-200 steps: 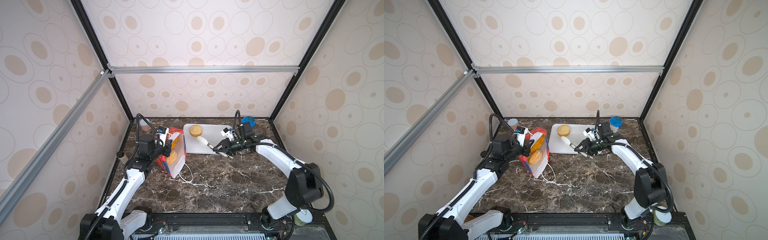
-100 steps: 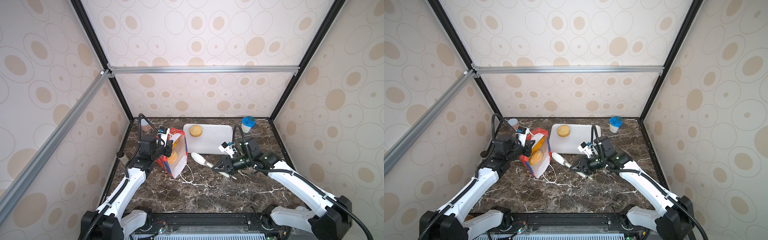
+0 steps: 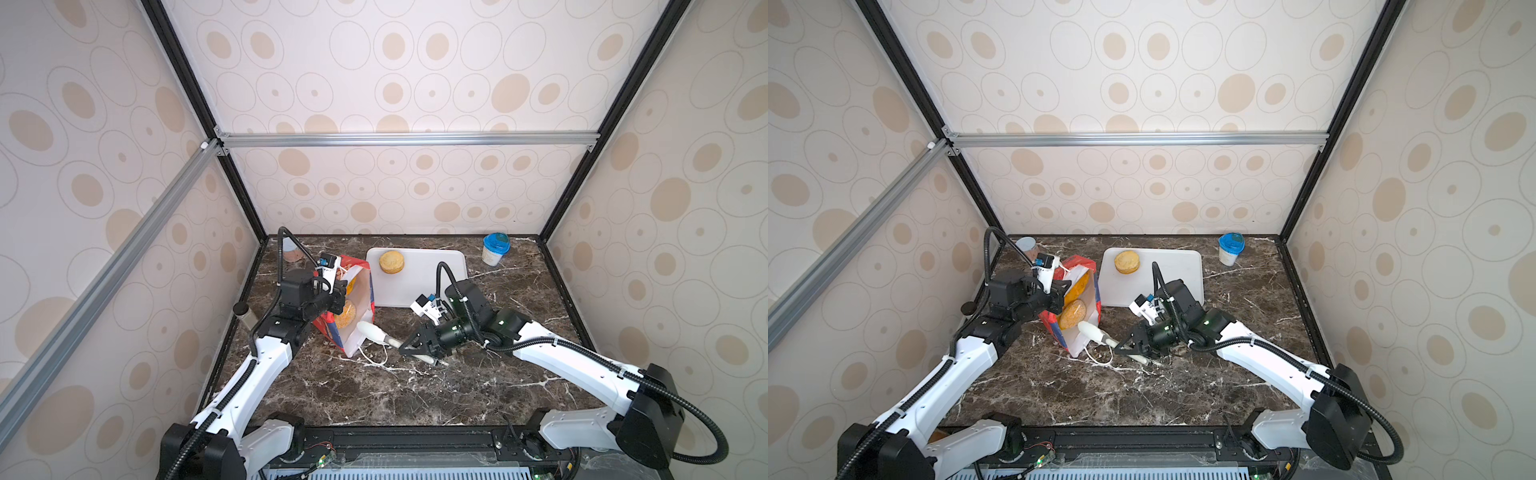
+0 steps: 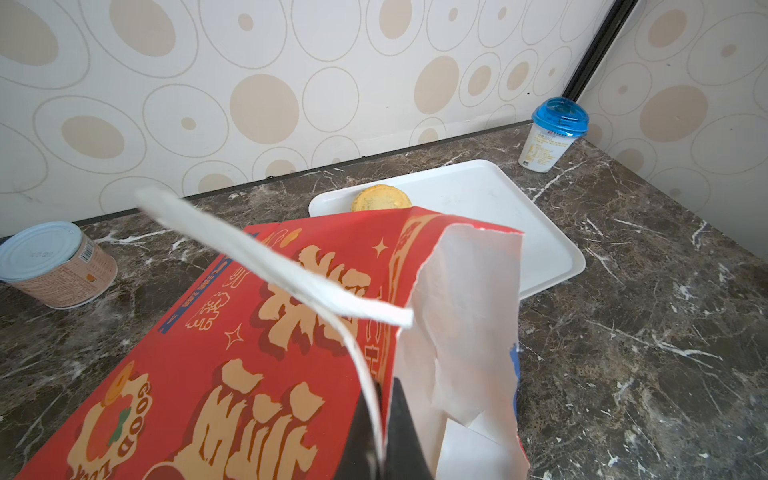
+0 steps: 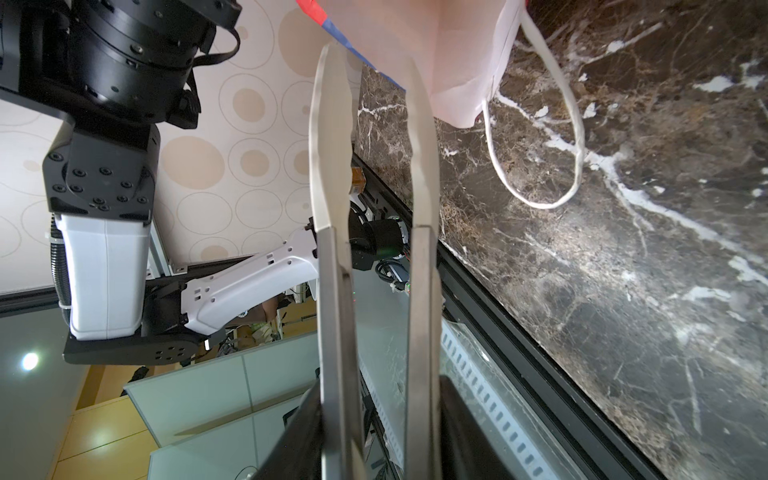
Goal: Take the fake bread out of the paper bag
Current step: 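Lower the tongs with the right gripper into the bag opening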
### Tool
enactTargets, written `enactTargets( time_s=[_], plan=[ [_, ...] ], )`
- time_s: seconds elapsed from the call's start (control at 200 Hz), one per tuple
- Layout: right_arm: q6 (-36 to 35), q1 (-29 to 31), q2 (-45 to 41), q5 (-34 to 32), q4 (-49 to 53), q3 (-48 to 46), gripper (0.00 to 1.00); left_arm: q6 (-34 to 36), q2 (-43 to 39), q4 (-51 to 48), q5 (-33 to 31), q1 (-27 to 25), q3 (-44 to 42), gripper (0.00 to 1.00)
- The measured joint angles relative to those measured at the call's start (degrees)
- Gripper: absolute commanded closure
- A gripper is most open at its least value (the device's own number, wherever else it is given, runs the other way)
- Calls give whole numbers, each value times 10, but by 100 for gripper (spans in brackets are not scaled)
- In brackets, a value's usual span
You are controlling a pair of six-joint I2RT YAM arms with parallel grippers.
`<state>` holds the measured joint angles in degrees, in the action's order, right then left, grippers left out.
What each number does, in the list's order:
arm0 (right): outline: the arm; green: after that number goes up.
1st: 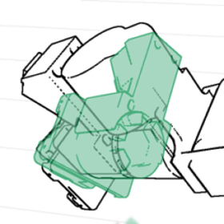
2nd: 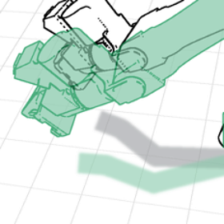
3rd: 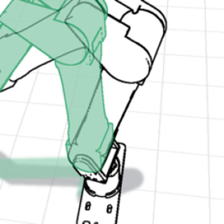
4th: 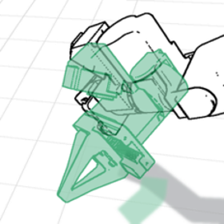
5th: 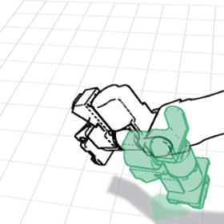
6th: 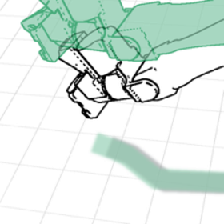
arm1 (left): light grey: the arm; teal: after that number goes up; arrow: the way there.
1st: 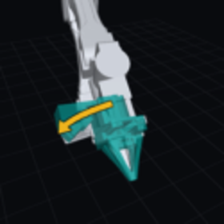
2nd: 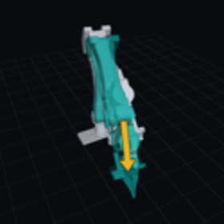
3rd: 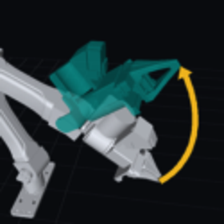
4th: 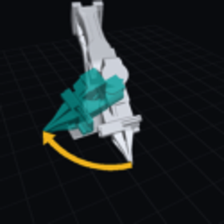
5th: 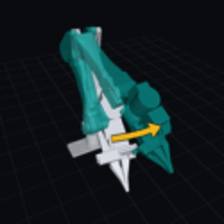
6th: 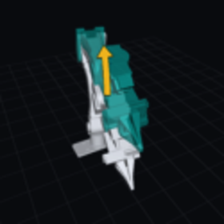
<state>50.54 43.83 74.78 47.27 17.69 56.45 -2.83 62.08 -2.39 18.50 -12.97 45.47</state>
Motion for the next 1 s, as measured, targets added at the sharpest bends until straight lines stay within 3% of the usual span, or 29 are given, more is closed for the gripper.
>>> enactTargets(
  time_s=[0.52, 1.0],
  plan=[
    [3, -2, 137, -12, -48, 42, 55, -4, -15, 1, 1, -4, -2, 100],
    [-8, -31, 208, -1, -46, 76, 53, -4, -32, 1, -4, -19, -20, 100]
  ],
)
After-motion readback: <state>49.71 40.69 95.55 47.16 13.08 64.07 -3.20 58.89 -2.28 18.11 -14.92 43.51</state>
